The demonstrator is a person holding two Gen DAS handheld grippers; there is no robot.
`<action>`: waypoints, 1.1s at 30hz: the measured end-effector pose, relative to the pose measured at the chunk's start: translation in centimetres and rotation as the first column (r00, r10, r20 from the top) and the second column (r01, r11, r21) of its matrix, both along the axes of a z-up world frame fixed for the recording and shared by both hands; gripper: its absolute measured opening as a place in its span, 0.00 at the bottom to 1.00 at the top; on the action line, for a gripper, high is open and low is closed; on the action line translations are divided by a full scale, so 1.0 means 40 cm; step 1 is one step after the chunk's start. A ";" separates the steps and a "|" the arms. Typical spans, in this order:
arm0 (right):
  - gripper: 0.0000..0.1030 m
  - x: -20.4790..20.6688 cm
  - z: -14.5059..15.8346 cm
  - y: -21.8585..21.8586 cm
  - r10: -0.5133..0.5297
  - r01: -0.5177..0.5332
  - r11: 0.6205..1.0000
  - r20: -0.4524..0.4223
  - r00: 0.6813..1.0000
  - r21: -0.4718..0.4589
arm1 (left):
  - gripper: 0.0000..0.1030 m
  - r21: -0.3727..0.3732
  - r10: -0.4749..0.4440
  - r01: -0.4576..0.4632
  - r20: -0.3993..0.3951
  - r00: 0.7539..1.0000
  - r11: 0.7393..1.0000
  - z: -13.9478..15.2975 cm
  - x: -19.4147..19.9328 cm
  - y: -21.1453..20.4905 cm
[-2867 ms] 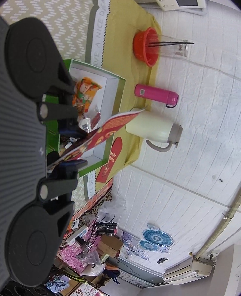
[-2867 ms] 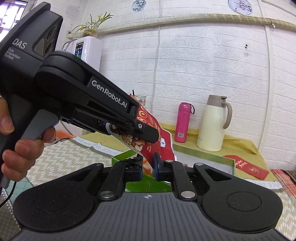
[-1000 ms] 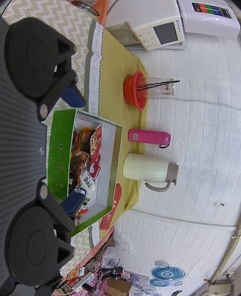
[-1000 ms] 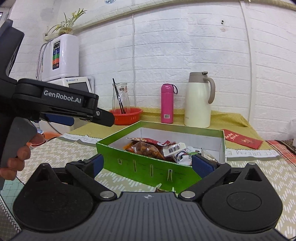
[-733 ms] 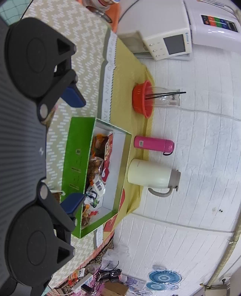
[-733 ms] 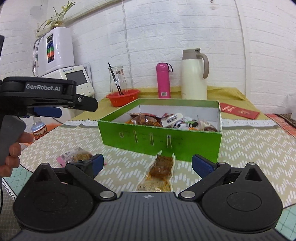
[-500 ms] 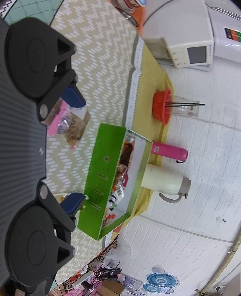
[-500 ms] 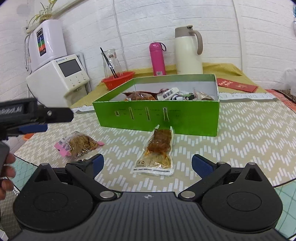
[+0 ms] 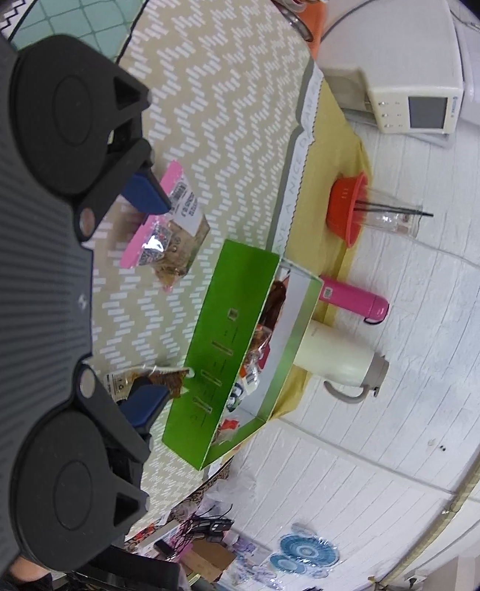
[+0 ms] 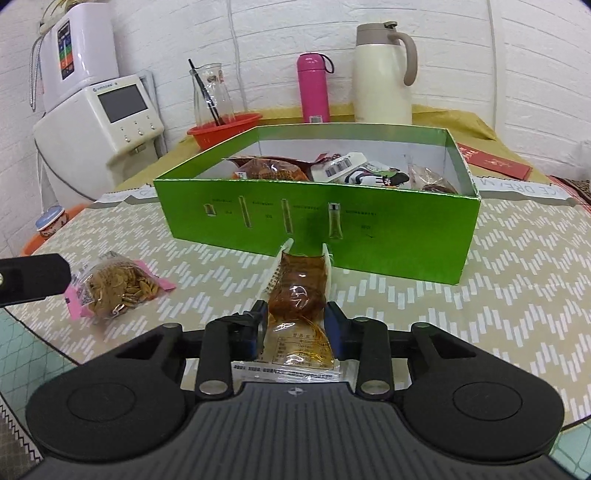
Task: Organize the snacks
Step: 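Move the right gripper back to the brown meat pack and grasp it, then carry the brown meat pack into the green box and open the right gripper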
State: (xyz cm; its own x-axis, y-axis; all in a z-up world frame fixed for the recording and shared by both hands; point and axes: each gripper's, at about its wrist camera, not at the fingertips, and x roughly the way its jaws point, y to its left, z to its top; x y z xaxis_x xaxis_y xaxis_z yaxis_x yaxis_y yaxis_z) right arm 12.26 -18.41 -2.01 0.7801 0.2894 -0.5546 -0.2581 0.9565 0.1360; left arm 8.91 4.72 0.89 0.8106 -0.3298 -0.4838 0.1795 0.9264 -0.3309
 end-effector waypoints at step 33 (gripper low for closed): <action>0.56 -0.114 0.008 -0.008 0.081 -0.081 0.997 0.034 0.996 -0.021 | 0.29 -0.029 -0.353 0.355 -0.193 0.915 0.935 -0.041 0.150 -0.200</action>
State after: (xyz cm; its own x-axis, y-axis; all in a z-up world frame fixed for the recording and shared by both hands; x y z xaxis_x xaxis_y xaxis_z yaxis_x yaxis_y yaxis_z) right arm 7.70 -18.73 -1.71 0.7734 0.3421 -0.5337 -0.3393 0.9345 0.1074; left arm 14.91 -3.28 -0.75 0.5326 -0.5743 -0.6217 0.4297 0.8163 -0.3860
